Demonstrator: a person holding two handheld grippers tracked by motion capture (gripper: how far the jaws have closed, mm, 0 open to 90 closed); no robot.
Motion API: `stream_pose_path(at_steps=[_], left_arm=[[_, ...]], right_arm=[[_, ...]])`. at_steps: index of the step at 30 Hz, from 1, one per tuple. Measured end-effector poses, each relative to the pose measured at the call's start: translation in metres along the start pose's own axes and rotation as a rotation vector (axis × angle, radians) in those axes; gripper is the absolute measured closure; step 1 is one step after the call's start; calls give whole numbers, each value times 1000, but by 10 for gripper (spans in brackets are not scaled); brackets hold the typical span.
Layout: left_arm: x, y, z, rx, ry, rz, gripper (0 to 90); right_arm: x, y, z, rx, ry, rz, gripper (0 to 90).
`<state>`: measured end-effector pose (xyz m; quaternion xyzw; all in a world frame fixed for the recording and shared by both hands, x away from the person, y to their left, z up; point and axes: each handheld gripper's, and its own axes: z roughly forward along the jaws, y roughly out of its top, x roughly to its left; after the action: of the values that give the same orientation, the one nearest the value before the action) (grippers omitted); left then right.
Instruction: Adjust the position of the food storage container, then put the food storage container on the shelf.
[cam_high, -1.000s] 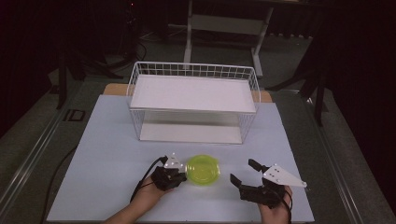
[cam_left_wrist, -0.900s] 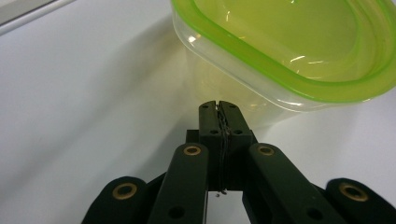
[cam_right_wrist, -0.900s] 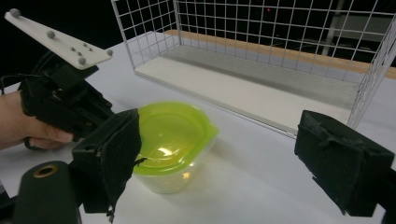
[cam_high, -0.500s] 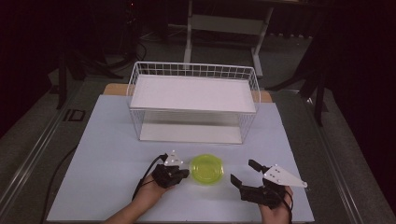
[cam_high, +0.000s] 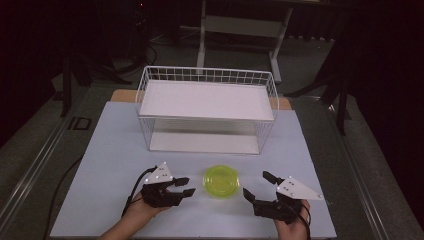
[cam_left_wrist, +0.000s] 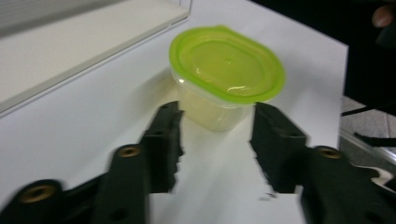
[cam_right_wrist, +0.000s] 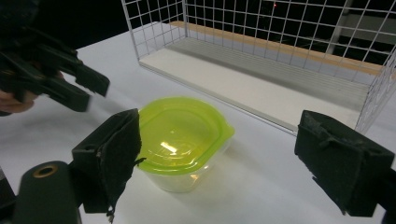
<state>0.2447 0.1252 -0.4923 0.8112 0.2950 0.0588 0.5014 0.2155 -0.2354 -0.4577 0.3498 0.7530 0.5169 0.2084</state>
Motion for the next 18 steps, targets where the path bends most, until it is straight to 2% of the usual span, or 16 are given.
stream_pose_path(at_steps=[6,7,9,12,15,18], left_arm=[[-4,6,-16,-41,-19,-5,365],[-5,7,-18,-47,-41,3,322],[-8,9,-21,-58,-54,19,219],[-12,15,-24,-89,-79,6,145],[-15,23,-25,-105,-86,-6,38],[-19,31,-25,-117,-64,1,19]], right_arm=[[2,3,1,3,11,-2,145],[3,4,0,1,11,-2,145],[6,6,-1,-5,17,-17,144],[11,11,-2,-10,20,-37,144],[15,16,-3,-7,30,-54,144],[16,22,-2,0,55,-56,144]])
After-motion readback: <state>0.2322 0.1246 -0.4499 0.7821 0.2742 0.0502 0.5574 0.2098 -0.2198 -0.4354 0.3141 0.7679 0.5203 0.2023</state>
